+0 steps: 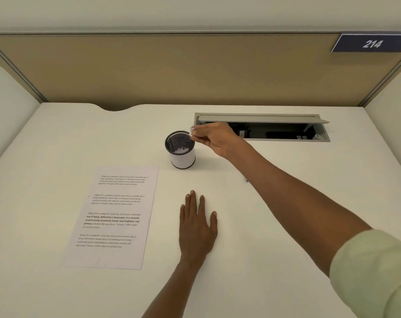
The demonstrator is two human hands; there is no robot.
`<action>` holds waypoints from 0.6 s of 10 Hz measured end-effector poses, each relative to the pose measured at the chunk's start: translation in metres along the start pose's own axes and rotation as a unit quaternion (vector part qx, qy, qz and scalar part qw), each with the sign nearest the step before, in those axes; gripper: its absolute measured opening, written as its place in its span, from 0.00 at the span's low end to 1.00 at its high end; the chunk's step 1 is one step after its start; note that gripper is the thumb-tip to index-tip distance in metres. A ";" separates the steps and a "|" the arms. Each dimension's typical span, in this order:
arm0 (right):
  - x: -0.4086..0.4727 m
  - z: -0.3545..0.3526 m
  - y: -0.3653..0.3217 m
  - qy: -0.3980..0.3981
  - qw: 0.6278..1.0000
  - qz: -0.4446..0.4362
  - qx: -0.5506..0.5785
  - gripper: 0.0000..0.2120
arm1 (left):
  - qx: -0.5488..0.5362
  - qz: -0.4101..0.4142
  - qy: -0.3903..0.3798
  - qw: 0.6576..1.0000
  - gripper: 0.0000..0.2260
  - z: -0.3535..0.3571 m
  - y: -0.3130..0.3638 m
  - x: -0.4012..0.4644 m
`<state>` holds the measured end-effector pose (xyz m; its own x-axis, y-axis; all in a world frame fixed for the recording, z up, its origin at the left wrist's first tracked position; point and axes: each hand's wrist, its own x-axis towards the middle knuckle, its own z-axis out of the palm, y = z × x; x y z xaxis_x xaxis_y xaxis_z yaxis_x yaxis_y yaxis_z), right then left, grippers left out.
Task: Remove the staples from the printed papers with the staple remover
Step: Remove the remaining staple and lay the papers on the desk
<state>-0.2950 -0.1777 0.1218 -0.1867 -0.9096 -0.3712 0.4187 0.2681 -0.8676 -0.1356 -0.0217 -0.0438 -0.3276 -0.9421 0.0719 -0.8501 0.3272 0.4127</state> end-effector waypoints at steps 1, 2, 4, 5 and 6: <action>0.018 0.016 0.003 0.022 0.985 -0.037 -0.168 0.05 | -0.003 0.000 0.001 1.000 0.28 -0.001 0.001 0.000; 0.032 0.028 0.004 0.026 0.903 -0.088 -0.421 0.06 | -0.004 0.001 0.002 1.000 0.27 -0.001 0.001 0.000; 0.028 0.050 -0.004 -0.042 0.714 -0.136 -0.686 0.13 | -0.010 0.000 0.004 1.000 0.27 0.000 0.001 0.000; 0.030 0.051 -0.001 -0.022 0.694 -0.163 -0.701 0.14 | -0.007 -0.002 0.002 1.000 0.27 0.001 0.001 0.000; 0.034 0.048 0.001 -0.016 0.695 -0.189 -0.693 0.12 | -0.003 -0.002 0.001 1.000 0.27 0.001 0.001 0.000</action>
<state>-0.2581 -0.2234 0.1243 -0.0218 -0.9989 -0.0408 -0.9184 0.0361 -0.3940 -0.1366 -0.0216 -0.0444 -0.3240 -0.9433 0.0728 -0.8485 0.3238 0.4187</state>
